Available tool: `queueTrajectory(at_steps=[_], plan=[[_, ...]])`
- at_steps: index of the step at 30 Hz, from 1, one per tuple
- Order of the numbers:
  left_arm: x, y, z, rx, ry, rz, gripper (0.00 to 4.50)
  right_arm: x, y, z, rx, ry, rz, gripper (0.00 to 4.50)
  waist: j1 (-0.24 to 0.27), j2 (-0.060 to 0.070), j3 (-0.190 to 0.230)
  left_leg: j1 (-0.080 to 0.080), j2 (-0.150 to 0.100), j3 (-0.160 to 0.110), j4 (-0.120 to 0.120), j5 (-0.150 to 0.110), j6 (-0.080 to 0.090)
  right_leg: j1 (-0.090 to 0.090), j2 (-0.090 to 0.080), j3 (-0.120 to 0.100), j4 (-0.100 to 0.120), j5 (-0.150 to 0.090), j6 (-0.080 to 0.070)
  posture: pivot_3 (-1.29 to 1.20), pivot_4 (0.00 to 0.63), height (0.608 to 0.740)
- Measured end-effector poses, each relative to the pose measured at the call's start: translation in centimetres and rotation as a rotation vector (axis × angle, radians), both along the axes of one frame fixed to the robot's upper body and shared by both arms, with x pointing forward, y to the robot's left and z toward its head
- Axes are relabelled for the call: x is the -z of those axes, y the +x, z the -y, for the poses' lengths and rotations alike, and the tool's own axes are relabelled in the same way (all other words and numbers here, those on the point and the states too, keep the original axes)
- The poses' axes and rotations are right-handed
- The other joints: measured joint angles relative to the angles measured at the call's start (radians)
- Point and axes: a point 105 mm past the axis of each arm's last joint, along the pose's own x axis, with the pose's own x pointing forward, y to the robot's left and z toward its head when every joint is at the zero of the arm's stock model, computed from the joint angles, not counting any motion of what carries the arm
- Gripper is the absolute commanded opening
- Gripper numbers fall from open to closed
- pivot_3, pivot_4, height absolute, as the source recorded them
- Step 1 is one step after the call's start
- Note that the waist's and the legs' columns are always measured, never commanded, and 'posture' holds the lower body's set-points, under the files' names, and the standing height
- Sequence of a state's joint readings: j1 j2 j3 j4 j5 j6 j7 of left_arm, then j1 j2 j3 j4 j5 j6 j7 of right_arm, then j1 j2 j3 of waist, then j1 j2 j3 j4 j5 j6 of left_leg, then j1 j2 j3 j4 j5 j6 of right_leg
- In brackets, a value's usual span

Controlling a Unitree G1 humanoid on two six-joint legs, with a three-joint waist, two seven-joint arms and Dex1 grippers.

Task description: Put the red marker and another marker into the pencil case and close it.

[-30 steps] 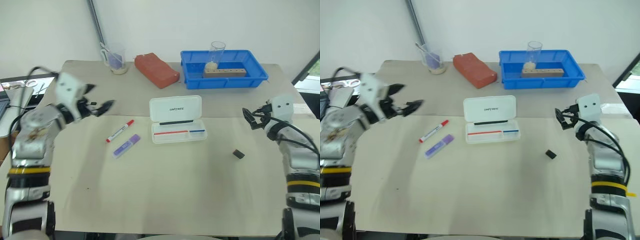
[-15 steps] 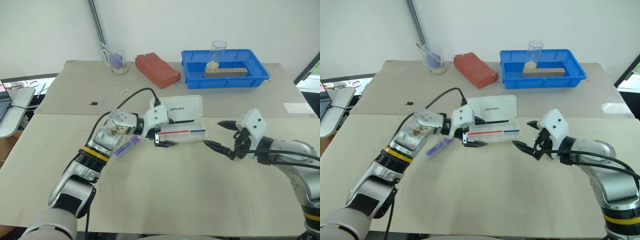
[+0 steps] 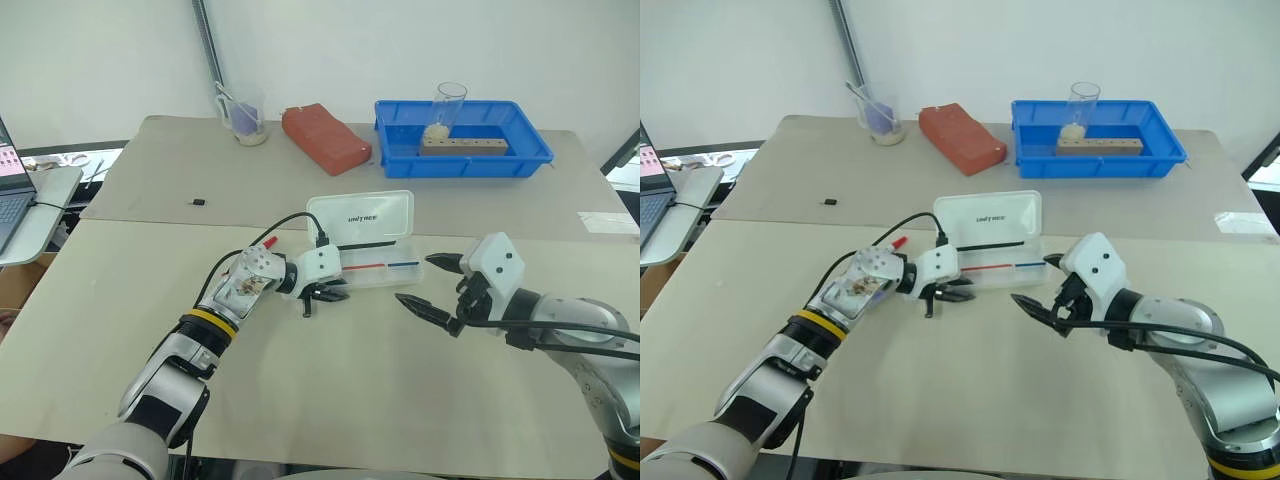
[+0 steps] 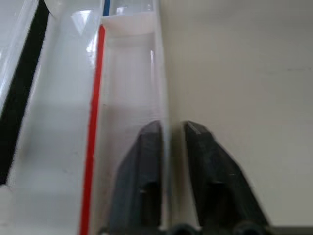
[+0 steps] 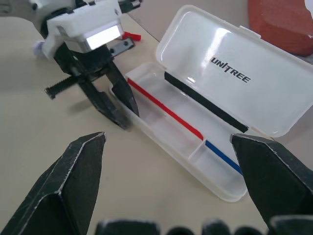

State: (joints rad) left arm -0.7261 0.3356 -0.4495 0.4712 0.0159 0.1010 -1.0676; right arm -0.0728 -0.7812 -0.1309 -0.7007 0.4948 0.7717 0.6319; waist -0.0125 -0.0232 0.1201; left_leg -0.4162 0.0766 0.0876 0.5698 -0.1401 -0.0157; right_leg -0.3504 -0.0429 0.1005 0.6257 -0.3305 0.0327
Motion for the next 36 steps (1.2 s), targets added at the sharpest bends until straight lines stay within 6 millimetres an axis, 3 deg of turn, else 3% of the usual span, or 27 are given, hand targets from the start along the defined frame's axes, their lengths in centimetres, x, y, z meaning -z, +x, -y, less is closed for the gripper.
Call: queueTrajectory(at_steps=[5, 12, 19, 22, 29, 36], plan=[[0.0, -0.3, 0.1, 0.024, 0.012, 0.017, 0.05, -0.1, 0.0, 0.0, -0.004, -0.007, 0.003, 4.5, -0.001, 0.002, -0.001, 0.0, 0.0, -0.002, 0.0, 0.0, 0.0, 0.001, 0.0, -0.001, 0.0, 0.0, 0.0, 0.0, 0.15, 0.74], [0.5, -4.6, -0.9, 0.148, 0.051, 0.014, 0.05, -0.2, -0.5, -0.4, -0.069, -0.027, -0.046, 4.5, -0.002, 0.005, -0.003, -0.001, 0.0, -0.003, 0.0, 0.0, 0.0, 0.004, 0.001, -0.002, 0.002, 0.0, -0.001, 0.0, 0.15, 0.74], [0.8, -6.6, -2.2, 0.171, 0.09, 0.007, 0.05, 0.2, -1.4, -0.7, -0.129, -0.053, -0.089, 4.5, 0.0, 0.006, -0.003, 0.0, 0.0, -0.004, 0.002, 0.0, 0.0, 0.003, 0.0, -0.004, 0.001, 0.0, -0.001, 0.0, 0.15, 0.74], [0.9, -6.7, -2.2, 0.163, 0.09, -0.001, 1.07, 0.8, -1.8, -1.0, -0.153, -0.053, -0.119, 4.5, 0.0, 0.006, -0.004, 0.0, 0.0, -0.004, 0.002, 0.0, 0.001, 0.003, 0.0, -0.004, 0.001, 0.0, -0.001, 0.0, 0.15, 0.74], [0.6, -6.8, -2.3, 0.16, 0.088, -0.001, 4.38, 0.7, -1.8, -1.1, -0.167, -0.057, -0.123, 4.5, -0.001, 0.006, -0.004, 0.0, 0.0, -0.004, 0.002, 0.0, 0.001, 0.003, 0.0, -0.004, 0.002, 0.0, -0.001, 0.0, 0.15, 0.74], [-0.5, -7.8, -2.6, 0.202, 0.088, -0.016, 4.48, 0.2, -1.3, -1.1, -0.173, -0.056, -0.105, 4.5, 0.0, 0.006, -0.004, 0.0, 0.0, -0.004, 0.002, 0.0, 0.001, 0.003, 0.0, -0.004, 0.002, 0.0, -0.001, 0.0, 0.15, 0.74]])
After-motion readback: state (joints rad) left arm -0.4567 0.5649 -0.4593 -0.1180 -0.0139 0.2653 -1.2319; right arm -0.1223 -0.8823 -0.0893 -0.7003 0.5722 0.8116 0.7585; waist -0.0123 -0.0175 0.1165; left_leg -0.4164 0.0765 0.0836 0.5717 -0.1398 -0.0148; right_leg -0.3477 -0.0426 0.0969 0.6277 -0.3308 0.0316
